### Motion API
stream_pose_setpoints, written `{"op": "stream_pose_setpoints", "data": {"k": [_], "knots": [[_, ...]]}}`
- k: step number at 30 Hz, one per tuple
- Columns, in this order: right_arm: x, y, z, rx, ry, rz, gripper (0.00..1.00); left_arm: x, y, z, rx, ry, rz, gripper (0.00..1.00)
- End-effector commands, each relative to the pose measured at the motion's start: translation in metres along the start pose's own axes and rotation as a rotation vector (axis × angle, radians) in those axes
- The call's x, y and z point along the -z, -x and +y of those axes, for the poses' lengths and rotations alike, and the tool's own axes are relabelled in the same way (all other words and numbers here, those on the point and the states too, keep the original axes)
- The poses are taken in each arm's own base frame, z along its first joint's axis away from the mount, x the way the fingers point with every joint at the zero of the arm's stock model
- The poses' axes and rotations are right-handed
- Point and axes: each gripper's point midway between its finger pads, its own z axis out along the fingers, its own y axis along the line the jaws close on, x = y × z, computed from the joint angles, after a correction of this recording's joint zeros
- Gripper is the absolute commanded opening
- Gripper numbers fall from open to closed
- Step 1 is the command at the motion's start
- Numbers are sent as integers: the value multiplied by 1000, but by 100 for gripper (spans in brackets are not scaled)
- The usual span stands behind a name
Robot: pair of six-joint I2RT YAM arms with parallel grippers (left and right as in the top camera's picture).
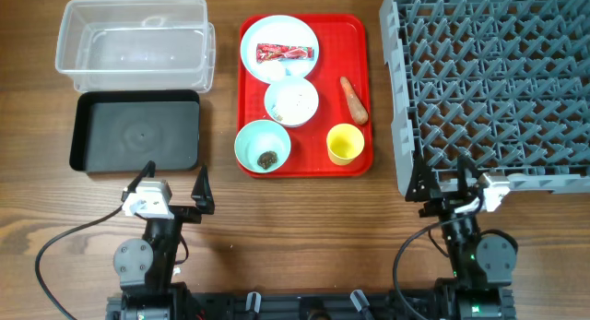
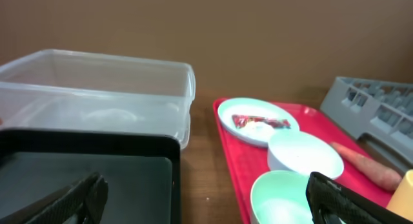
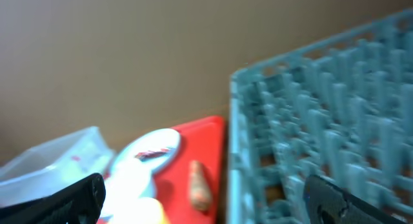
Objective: Sort waste into correct bins and load items into the dishwasher rack
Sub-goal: 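Raise both arms from rest toward the red tray and rack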
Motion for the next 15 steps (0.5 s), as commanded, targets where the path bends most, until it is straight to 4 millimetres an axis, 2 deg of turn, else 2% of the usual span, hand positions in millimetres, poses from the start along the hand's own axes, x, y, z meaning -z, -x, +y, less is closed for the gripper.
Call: {"op": "stream_pose_setpoints", "data": {"k": [1,4,10,15], "knots": [[6,11,45,116,238,-29,100,2,18,-5,18,-27,-64,100],[11,34,60,195,276,-88,100,5,40,-9,21,-33,-94,100],[9,62,73,298,283,-97,100,1,75,-13,27,-27,-60,100],[-11,78,85,333,303,9,99,-27,116,-19,41,-47,13,100]]}}
